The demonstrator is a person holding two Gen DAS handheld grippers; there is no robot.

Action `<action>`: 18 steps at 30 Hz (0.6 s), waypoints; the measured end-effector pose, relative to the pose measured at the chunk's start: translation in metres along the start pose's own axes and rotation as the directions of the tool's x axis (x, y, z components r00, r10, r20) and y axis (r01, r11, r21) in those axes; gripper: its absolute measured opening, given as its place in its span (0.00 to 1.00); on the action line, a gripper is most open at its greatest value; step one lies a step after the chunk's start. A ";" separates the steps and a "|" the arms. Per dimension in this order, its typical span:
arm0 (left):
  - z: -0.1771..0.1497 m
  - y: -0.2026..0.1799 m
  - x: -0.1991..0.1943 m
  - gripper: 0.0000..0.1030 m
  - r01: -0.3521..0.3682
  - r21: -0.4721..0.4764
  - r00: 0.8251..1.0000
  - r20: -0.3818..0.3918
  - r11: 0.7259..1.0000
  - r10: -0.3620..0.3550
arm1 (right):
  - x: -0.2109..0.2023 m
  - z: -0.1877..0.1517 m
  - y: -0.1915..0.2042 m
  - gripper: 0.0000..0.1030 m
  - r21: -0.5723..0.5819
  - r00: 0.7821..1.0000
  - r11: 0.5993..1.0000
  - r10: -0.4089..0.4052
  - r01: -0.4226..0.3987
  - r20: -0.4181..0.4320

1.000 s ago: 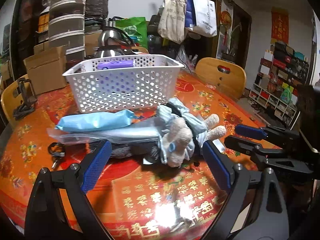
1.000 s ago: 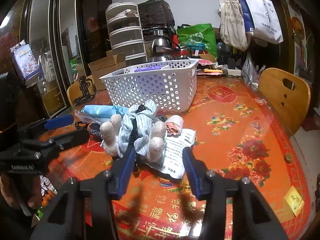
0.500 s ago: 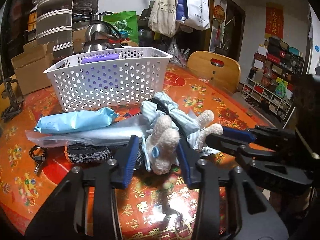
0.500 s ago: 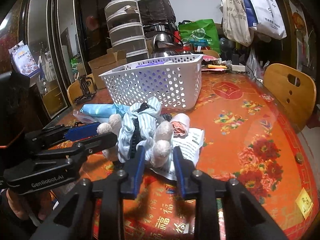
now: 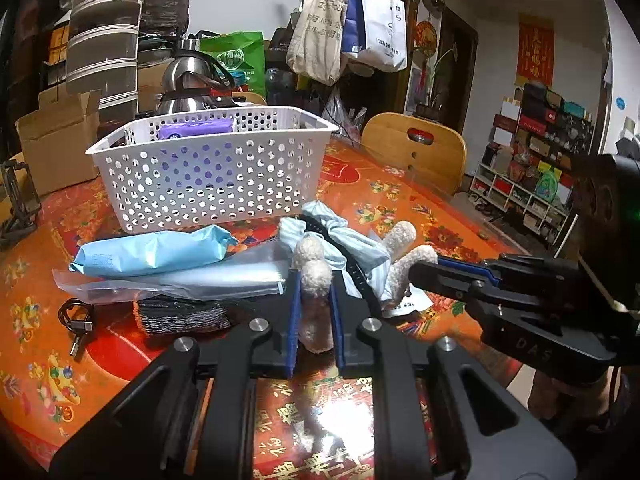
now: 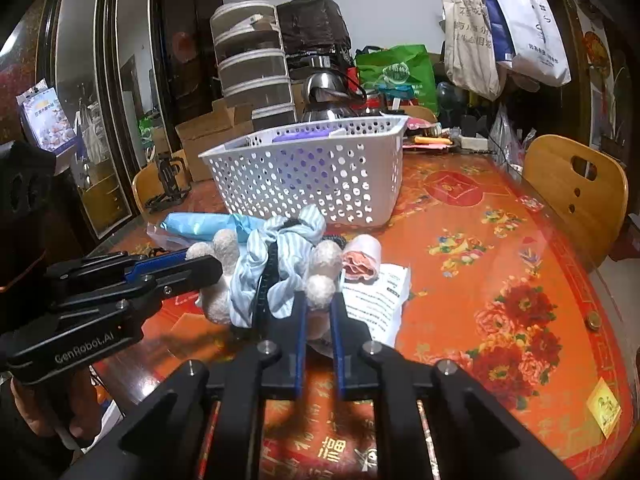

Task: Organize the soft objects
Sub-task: 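Move the right gripper to the plush toy and grasp it, then carry the plush toy over the basket and release it inside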

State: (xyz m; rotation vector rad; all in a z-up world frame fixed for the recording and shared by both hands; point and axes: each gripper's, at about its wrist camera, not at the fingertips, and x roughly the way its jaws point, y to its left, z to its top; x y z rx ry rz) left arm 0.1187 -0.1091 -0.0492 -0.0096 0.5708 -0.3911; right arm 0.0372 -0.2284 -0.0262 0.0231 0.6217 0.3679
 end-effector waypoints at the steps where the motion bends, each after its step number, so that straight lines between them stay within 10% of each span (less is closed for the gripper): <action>1: 0.000 0.002 -0.002 0.12 0.004 -0.004 1.000 0.004 1.000 -0.004 | -0.002 0.001 0.003 0.08 -0.009 1.000 1.000 -0.004 0.004 0.006; 18: 0.022 0.032 -0.066 0.12 0.021 -0.045 0.992 0.129 0.999 -0.015 | -0.035 0.036 0.037 0.08 -0.071 0.994 0.997 0.042 -0.035 0.104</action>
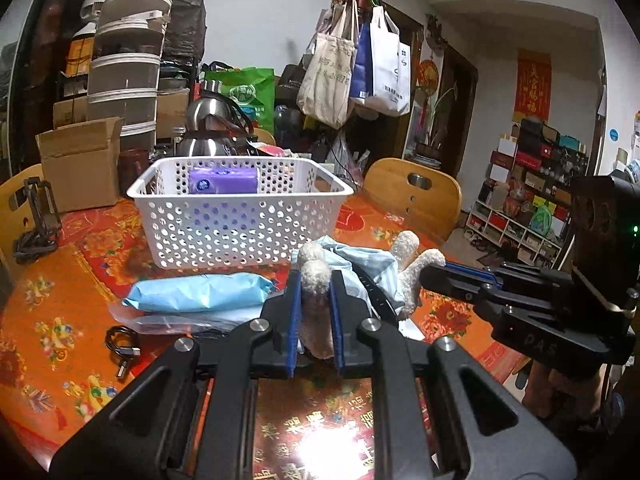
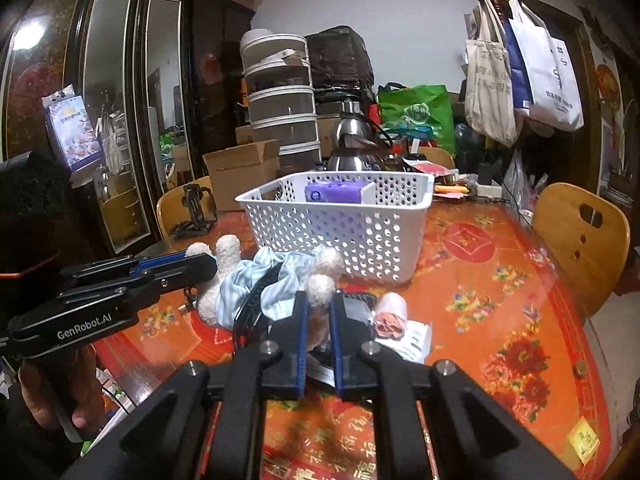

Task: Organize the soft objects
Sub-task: 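Carry the plush toy over the basket and release it inside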

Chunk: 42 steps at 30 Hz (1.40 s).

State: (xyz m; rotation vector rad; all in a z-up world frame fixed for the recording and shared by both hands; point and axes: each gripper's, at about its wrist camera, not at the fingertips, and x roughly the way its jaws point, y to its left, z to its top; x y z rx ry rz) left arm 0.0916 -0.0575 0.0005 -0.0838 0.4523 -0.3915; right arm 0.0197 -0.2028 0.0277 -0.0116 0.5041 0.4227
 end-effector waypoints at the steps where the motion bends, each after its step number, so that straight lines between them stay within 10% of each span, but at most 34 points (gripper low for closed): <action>1: 0.003 0.003 -0.003 0.12 -0.002 -0.002 1.000 0.006 1.000 0.002 | 0.000 0.003 0.001 0.08 -0.004 1.000 1.000 0.003 -0.003 0.003; 21: 0.135 0.040 0.009 0.12 0.007 -0.062 0.999 0.033 0.998 -0.005 | 0.028 0.131 0.000 0.08 -0.070 0.999 0.998 0.008 -0.004 0.050; 31: 0.230 0.069 0.120 0.12 -0.040 -0.062 0.990 -0.134 0.997 0.031 | 0.110 0.194 -0.041 0.08 -0.048 0.992 0.996 -0.082 0.078 -0.099; 42: 0.214 0.087 0.238 0.12 -0.069 -0.048 0.952 -0.300 0.996 0.052 | 0.188 0.175 -0.076 0.08 -0.081 0.957 0.983 -0.180 0.166 -0.226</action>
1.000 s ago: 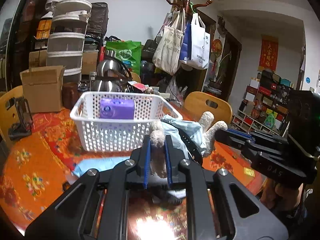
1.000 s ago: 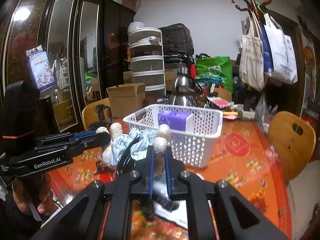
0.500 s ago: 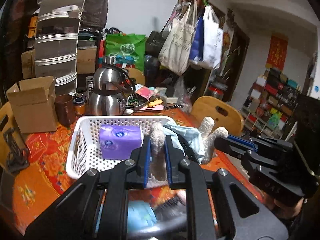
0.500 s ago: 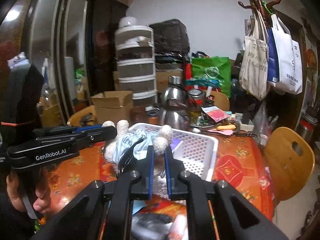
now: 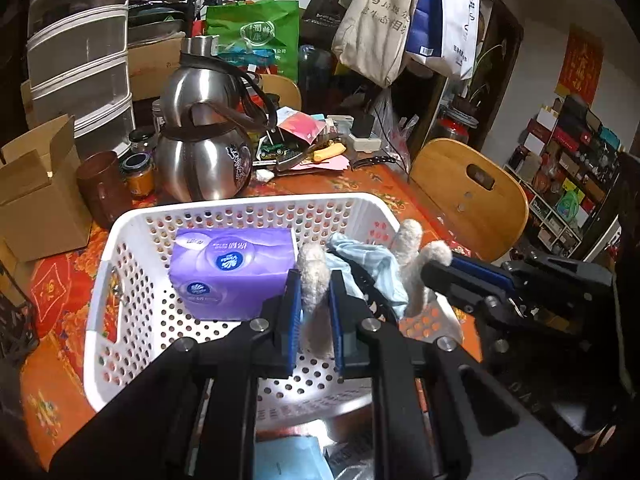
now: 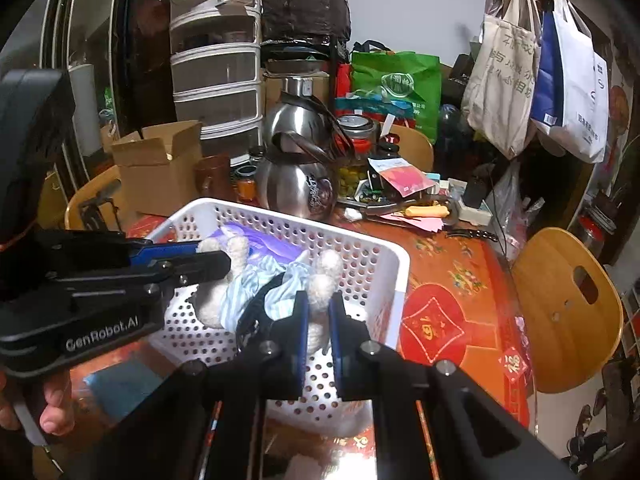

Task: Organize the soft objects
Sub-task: 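Carry the plush toy over the basket and release it inside, then move the right gripper to the light-blue package and grasp it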

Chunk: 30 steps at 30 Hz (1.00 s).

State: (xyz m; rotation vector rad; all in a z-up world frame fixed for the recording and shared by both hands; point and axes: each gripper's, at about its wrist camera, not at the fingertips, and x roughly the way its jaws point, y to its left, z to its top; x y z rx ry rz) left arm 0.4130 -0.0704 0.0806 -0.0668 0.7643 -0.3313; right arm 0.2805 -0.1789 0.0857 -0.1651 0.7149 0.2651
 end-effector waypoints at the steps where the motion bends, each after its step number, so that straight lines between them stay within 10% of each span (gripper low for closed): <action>1: -0.002 -0.001 0.004 0.12 0.000 0.003 1.000 0.001 1.000 0.000 | 0.003 -0.001 -0.001 0.08 -0.004 1.000 1.000 -0.010 0.010 0.002; 8: -0.009 -0.004 0.023 0.16 -0.018 0.011 1.000 -0.005 1.000 0.018 | 0.018 -0.012 0.000 0.09 -0.017 1.000 1.000 -0.002 0.002 -0.026; 12: -0.016 0.008 0.025 0.58 -0.033 -0.008 0.999 -0.007 0.999 0.033 | 0.026 -0.019 0.001 0.14 -0.002 0.998 1.000 0.016 -0.017 -0.063; 15: -0.023 0.015 0.017 0.80 -0.046 -0.011 0.999 0.019 0.999 0.046 | 0.025 -0.029 0.001 0.38 0.002 0.997 1.000 0.021 -0.021 -0.069; 18: -0.030 0.022 0.000 0.82 -0.062 -0.003 0.996 0.071 0.998 0.062 | 0.019 -0.033 -0.007 0.56 0.039 0.999 0.999 0.012 -0.011 -0.036; 30: -0.057 0.039 -0.033 0.83 -0.120 -0.018 0.991 0.065 0.993 0.121 | 0.015 -0.041 -0.006 0.62 0.071 0.999 0.997 0.007 -0.004 -0.042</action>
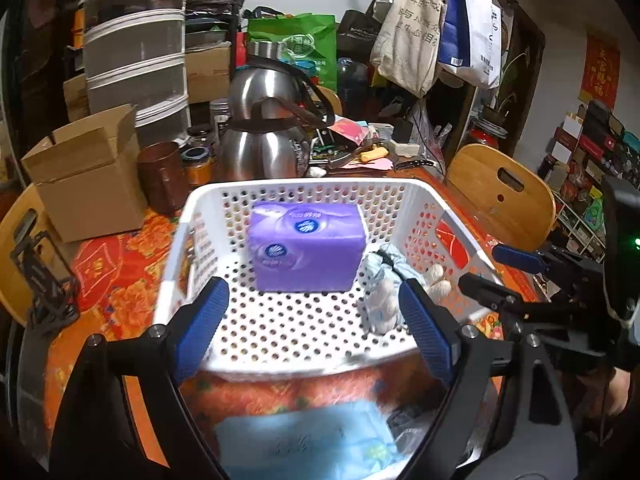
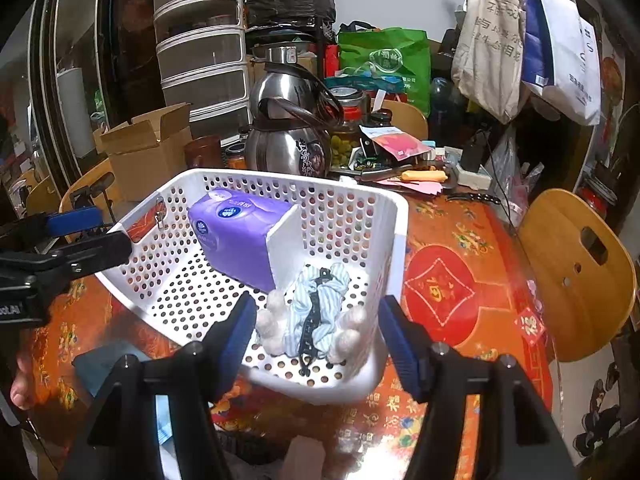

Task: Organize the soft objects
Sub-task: 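Move the right gripper to the light-blue package and grasp it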

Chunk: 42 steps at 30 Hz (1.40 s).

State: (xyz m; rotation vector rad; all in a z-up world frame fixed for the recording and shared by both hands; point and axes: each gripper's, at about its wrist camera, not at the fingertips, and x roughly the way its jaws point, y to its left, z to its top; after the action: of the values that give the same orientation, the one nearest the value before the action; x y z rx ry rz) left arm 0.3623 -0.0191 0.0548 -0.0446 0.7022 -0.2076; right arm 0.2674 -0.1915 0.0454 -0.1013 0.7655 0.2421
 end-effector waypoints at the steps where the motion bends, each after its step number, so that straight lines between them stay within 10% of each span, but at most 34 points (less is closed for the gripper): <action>1: -0.004 0.002 -0.007 0.83 -0.007 -0.001 1.000 0.004 1.000 0.007 | -0.002 -0.003 0.001 0.63 0.002 1.000 1.000 -0.006 0.006 -0.001; 16: -0.090 0.051 -0.108 0.90 -0.061 -0.103 0.997 0.046 0.993 0.066 | -0.055 -0.068 0.039 0.83 0.042 0.995 0.997 0.060 -0.063 0.081; 27: -0.180 0.102 -0.074 0.90 -0.020 -0.194 1.000 -0.026 0.981 0.015 | -0.038 -0.119 0.098 0.83 0.000 0.973 0.974 0.225 -0.225 0.053; 42: -0.182 0.081 -0.027 0.87 0.092 -0.086 0.994 -0.043 0.992 -0.096 | 0.009 -0.119 0.111 0.54 0.035 0.950 0.951 0.310 -0.308 -0.045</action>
State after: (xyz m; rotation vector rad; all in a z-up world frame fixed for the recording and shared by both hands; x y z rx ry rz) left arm 0.2385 0.0712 -0.0761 -0.1538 0.7562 -0.2699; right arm 0.1660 -0.1040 -0.0465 0.0406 0.8336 0.5286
